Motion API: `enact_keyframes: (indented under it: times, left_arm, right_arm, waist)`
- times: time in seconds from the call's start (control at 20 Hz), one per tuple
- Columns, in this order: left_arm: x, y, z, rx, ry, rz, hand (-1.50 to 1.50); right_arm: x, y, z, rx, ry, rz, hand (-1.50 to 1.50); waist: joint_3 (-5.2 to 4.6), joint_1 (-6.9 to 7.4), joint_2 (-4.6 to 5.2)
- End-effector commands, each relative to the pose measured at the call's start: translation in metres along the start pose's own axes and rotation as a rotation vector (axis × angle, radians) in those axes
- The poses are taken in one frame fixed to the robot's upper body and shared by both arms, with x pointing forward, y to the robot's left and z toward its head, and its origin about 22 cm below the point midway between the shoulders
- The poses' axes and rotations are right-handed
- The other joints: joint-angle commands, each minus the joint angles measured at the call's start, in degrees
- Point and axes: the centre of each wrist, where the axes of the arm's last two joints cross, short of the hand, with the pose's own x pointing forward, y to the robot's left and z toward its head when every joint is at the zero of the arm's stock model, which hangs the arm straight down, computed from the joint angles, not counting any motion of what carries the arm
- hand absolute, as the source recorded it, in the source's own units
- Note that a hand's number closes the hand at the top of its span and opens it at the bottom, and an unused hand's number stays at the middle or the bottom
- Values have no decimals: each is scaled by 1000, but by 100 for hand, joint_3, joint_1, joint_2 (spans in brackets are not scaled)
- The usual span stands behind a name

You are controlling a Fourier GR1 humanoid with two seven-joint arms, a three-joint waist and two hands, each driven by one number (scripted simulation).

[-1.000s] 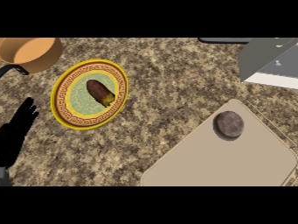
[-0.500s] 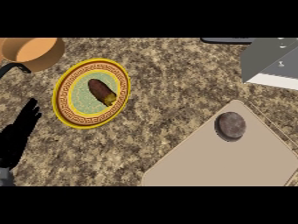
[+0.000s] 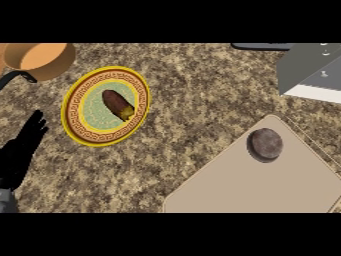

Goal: Pick the lemon from the tray and place it in the tiered shelf

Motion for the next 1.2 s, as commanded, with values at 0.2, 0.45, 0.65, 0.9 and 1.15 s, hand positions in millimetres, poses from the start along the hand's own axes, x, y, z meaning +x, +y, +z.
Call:
enact_keyframes:
  times: [0.2,0.45,0.65,0.9,1.15]
  left_arm:
    - [-6,-11,-2,-22,-10,5,0]
    - [6,15,8,-27,-6,4,0]
    - [11,18,-6,5,-8,-4,0]
    - [12,4,-1,-4,-1,-12,0]
    - [4,18,-9,7,-11,0,0]
  right_arm:
    - [-32,15,-17,-41,163,-64,-150]
    - [-41,33,-21,9,100,88,-150]
    - [-40,50,-27,-17,48,-23,-150]
    - [-40,34,-32,-34,71,-201,-150]
    - [-51,13,-25,23,96,-416,-150]
  waist:
    - [1,21,21]
    - [7,103,31]
    - [4,-14,11]
    - [11,70,33]
    - [1,-96,1]
